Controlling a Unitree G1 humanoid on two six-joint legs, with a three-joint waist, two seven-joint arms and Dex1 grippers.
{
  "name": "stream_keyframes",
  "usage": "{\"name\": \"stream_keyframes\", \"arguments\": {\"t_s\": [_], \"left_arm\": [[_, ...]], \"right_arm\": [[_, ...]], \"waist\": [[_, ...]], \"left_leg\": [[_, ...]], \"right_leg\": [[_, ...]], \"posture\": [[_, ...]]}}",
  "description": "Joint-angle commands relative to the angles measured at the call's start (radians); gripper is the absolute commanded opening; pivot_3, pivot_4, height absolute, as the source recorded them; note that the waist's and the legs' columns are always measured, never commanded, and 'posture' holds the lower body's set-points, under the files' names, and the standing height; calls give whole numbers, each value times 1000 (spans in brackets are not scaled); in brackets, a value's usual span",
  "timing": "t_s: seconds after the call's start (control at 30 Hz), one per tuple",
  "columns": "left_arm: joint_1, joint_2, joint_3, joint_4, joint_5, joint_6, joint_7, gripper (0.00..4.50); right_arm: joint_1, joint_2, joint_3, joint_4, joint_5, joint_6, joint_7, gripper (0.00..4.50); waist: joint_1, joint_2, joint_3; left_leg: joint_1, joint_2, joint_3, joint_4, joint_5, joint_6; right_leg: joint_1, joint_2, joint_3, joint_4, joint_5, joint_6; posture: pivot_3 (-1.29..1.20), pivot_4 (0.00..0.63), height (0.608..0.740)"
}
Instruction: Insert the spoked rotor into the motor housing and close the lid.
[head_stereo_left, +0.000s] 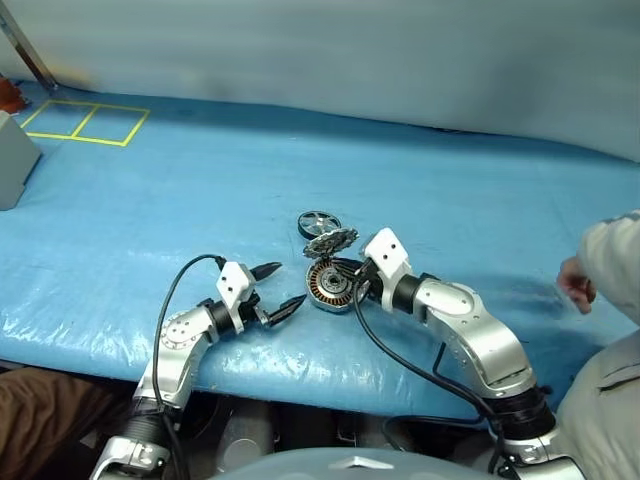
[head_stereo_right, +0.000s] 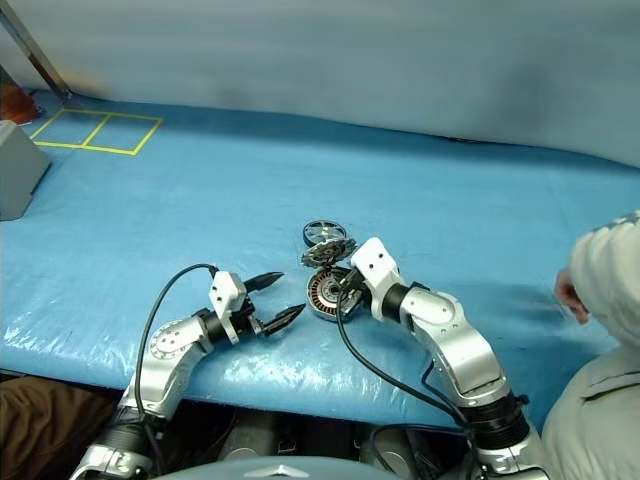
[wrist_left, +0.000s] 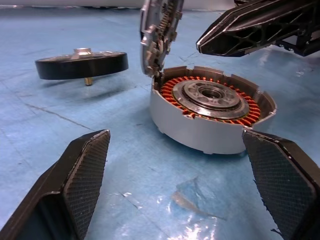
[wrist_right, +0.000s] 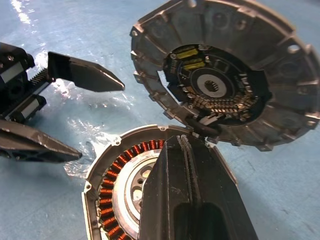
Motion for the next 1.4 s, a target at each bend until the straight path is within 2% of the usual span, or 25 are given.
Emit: {"name": "stream_keyframes", "arguments": {"t_s": [0.03,0.2,0.3,0.37,0.67,0.77,1.13,1.4], "left_arm": [[-56,41,43,-6,21,15,21,4500],[-168,80,44,38,72,21,32,4500],[-263,101,15,100,136,14,31,3940],[-324,110,-9,139,170,19,15,3306],[-630,117,-121,330,278,43,-115,3306],[-688,114,-133,388,298,26,-133,3306],[-668,101,-123,428,299,0,-152,3306],[-524,100,-50,322,220,27,-126,3306]], "right_arm": [[3,-9,-48,-26,8,-9,-19,14],[25,-21,-78,-25,5,-14,-35,14],[38,-23,-86,-25,3,-17,-44,0],[44,-23,-90,-28,3,-17,-50,0],[63,-36,-111,-29,3,-15,-62,0],[68,-41,-114,-31,3,-14,-67,0],[75,-38,-123,-38,9,-16,-78,0],[81,-33,-142,-24,8,-39,-95,0]], "waist": [[0,0,0],[2,0,0],[1,0,0],[1,0,0],[1,-1,0],[-2,-1,0],[-8,-1,1],[-12,-1,1]], "left_leg": [[0,0,0,0,0,0],[0,0,0,0,0,0],[0,0,1,0,0,0],[0,0,1,0,1,0],[0,0,1,1,1,0],[0,0,1,1,1,0],[0,0,1,3,2,-1],[0,1,1,3,2,-1]], "right_leg": [[0,0,0,0,0,0],[0,1,0,0,3,4],[0,1,1,0,3,5],[0,3,1,0,3,5],[0,10,3,0,4,7],[0,10,4,1,4,7],[0,11,6,2,5,8],[-1,11,8,3,5,8]], "posture": [[0,150,740],[0,150,740],[0,150,740],[0,150,740],[0,150,740],[0,150,740],[0,150,740],[0,150,740]]}}
